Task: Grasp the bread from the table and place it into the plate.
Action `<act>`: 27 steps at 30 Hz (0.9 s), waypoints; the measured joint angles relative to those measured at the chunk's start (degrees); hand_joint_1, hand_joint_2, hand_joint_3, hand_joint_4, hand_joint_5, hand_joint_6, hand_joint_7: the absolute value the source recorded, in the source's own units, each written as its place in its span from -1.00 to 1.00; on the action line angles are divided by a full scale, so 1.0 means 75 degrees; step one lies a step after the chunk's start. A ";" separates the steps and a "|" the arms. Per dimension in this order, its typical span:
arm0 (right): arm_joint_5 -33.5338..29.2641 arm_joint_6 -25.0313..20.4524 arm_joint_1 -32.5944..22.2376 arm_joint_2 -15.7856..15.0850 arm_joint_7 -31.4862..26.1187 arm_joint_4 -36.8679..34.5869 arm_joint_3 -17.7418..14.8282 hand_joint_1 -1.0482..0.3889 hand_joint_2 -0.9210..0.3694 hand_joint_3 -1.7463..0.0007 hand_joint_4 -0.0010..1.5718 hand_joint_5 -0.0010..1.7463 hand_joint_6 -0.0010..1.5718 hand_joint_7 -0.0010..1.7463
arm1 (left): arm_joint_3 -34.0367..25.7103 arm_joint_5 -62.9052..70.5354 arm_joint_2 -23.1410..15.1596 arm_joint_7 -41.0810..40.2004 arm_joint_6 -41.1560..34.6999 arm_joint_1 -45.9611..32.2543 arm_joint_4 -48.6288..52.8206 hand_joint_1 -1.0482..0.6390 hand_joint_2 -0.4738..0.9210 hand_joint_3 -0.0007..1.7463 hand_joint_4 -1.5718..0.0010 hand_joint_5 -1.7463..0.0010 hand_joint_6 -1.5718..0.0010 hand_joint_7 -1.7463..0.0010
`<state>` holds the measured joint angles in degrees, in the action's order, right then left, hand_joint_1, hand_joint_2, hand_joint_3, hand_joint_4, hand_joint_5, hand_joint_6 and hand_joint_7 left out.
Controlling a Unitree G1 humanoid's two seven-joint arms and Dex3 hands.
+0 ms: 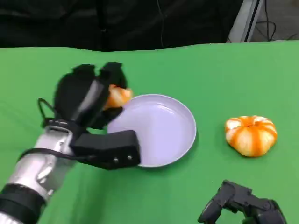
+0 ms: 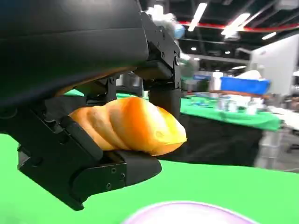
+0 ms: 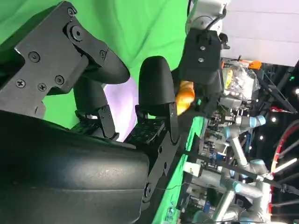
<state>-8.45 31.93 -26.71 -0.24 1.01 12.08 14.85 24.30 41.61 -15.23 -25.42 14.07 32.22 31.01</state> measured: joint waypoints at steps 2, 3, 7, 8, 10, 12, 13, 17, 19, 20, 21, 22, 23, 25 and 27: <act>-0.0017 0.0000 0.0001 0.0000 0.0001 0.0015 0.0014 0.39 0.00 -0.60 -0.03 0.80 0.04 0.50 | 0.0035 -0.0158 0.0247 0.0156 0.0208 0.0001 0.0001 0.00 0.21 0.30 -0.23 -1.00 0.09 -1.00; -0.0017 0.0000 -0.0006 0.0000 0.0000 0.0024 0.0012 0.39 0.00 -0.60 -0.03 0.80 0.04 0.50 | 0.0048 -0.0176 0.0328 0.0207 0.0251 0.0016 0.0010 0.00 0.22 0.31 -0.23 -1.00 0.09 -1.00; -0.0015 -0.0007 -0.0083 0.0007 -0.0001 0.0083 0.0025 0.41 0.00 -0.61 -0.03 0.80 0.04 0.50 | 0.0060 -0.0232 0.0644 0.0368 0.0229 0.0209 0.0291 0.04 0.20 0.33 -0.26 -1.00 0.07 -1.00; -0.0014 -0.0009 -0.0100 0.0009 -0.0001 0.0112 0.0037 0.41 0.00 -0.62 -0.03 0.80 0.04 0.50 | 0.0082 -0.0231 0.0730 0.0411 0.0192 0.0263 0.0421 0.04 0.19 0.33 -0.25 -1.00 0.09 -1.00; -0.0016 -0.0021 -0.0124 0.0015 -0.0001 0.0152 0.0055 0.41 0.01 -0.62 -0.03 0.80 0.04 0.50 | 0.0146 -0.0214 0.0868 0.0460 0.0144 0.0351 0.0658 0.05 0.20 0.32 -0.24 -1.00 0.10 -1.00; -0.0020 -0.0032 -0.0140 0.0022 -0.0002 0.0192 0.0076 0.39 0.01 -0.61 -0.03 0.80 0.04 0.50 | 0.0223 -0.0181 0.0955 0.0478 0.0119 0.0420 0.0894 0.04 0.20 0.29 -0.23 -1.00 0.12 -0.98; -0.0022 -0.0034 -0.0142 0.0027 -0.0003 0.0203 0.0090 0.38 0.01 -0.61 -0.03 0.80 0.04 0.50 | 0.0268 -0.0167 0.1003 0.0513 0.0088 0.0462 0.1027 0.04 0.20 0.27 -0.22 -1.00 0.11 -0.96; -0.0039 -0.0044 -0.0140 0.0033 -0.0022 0.0221 0.0108 0.39 0.02 -0.63 -0.02 0.80 0.05 0.50 | 0.0412 -0.0157 0.1205 0.0620 -0.0016 0.0675 0.1582 0.05 0.22 0.23 -0.22 -1.00 0.09 -0.94; -0.0051 -0.0044 -0.0141 0.0032 -0.0041 0.0222 0.0106 0.40 0.02 -0.63 -0.02 0.80 0.05 0.50 | 0.0445 -0.0165 0.1287 0.0711 -0.0056 0.0772 0.1832 0.02 0.40 -0.01 -0.03 -0.99 -0.12 -0.08; -0.0049 -0.0044 -0.0140 0.0032 -0.0043 0.0222 0.0106 0.40 0.02 -0.63 -0.02 0.80 0.05 0.50 | 0.0446 -0.0184 0.1337 0.0831 -0.0116 0.0831 0.1933 0.01 0.48 -0.11 0.03 -0.98 -0.23 0.21; -0.0049 -0.0044 -0.0139 0.0031 -0.0043 0.0222 0.0106 0.40 0.02 -0.63 -0.02 0.80 0.05 0.50 | 0.0446 -0.0211 0.1390 0.0960 -0.0183 0.0890 0.2024 0.01 0.50 -0.14 0.05 -0.98 -0.27 0.31; -0.0048 -0.0044 -0.0137 0.0030 -0.0043 0.0222 0.0106 0.40 0.02 -0.63 -0.02 0.80 0.05 0.50 | 0.0447 -0.0236 0.1421 0.1075 -0.0232 0.0933 0.2081 0.01 0.51 -0.16 0.06 -0.98 -0.29 0.37; -0.0047 -0.0044 -0.0138 0.0030 -0.0043 0.0222 0.0106 0.40 0.02 -0.63 -0.02 0.80 0.05 0.50 | 0.0446 -0.0240 0.1441 0.1128 -0.0259 0.0965 0.2114 0.01 0.52 -0.17 0.06 -0.98 -0.30 0.40; -0.0047 -0.0044 -0.0139 0.0029 -0.0043 0.0222 0.0105 0.40 0.02 -0.62 -0.02 0.80 0.05 0.49 | 0.0466 -0.0244 0.1440 0.1318 -0.0282 0.1007 0.2124 -0.46 0.90 -0.55 0.80 0.37 0.54 0.84; -0.0047 -0.0070 -0.0134 0.0029 -0.0043 0.0227 0.0101 0.40 0.02 -0.61 -0.02 0.80 0.05 0.49 | 0.0643 -0.0231 0.1314 0.2022 -0.0269 0.1078 0.2143 -0.72 0.98 -0.54 0.96 0.83 0.84 0.95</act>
<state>-8.80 31.41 -27.72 -0.02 0.69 13.78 15.61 29.12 39.88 -5.38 -10.25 12.05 40.30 47.08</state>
